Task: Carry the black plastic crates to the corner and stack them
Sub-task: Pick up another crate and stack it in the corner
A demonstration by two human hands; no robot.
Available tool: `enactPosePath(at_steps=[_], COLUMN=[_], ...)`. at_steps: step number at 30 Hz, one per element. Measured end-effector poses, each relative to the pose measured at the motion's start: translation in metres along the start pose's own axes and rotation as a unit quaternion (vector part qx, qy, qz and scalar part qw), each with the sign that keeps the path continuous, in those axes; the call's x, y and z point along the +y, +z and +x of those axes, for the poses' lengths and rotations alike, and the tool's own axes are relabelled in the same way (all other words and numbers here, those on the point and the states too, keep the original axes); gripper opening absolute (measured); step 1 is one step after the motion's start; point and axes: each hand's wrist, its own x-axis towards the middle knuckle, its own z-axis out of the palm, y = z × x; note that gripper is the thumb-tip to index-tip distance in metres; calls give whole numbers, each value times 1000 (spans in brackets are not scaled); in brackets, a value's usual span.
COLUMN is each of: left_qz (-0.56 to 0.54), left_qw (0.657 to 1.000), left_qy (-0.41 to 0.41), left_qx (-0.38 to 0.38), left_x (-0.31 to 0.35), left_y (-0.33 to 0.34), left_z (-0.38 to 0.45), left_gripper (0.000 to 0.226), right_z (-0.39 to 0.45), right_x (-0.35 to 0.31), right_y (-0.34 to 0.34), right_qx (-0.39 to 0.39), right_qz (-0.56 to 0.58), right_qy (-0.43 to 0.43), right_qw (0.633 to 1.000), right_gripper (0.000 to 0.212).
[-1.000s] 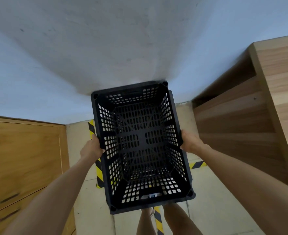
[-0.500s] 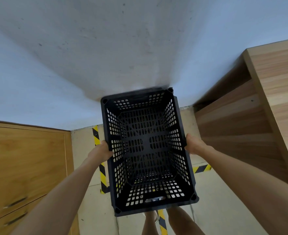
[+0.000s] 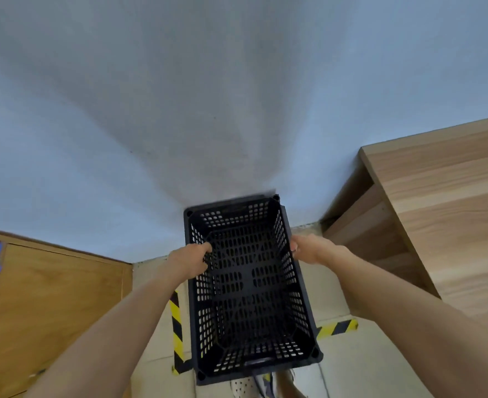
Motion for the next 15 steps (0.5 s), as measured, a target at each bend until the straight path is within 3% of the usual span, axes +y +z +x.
enactPosePath(at_steps=[9,15], left_qz=[88,142], left_qw=[974,945], left_qy=[107,188], left_qx=[177,229], left_x=[33,53], left_y=[-77,-100], left_z=[-46,-69], left_gripper=[62,59], right_z=[-91,-140], right_x=[-26,-43], right_y=[-42,-37], right_qx=[195,280], right_qz=[-37,-37], right_qy=[26,84], right_qw=[980,956], right_gripper=[43,43])
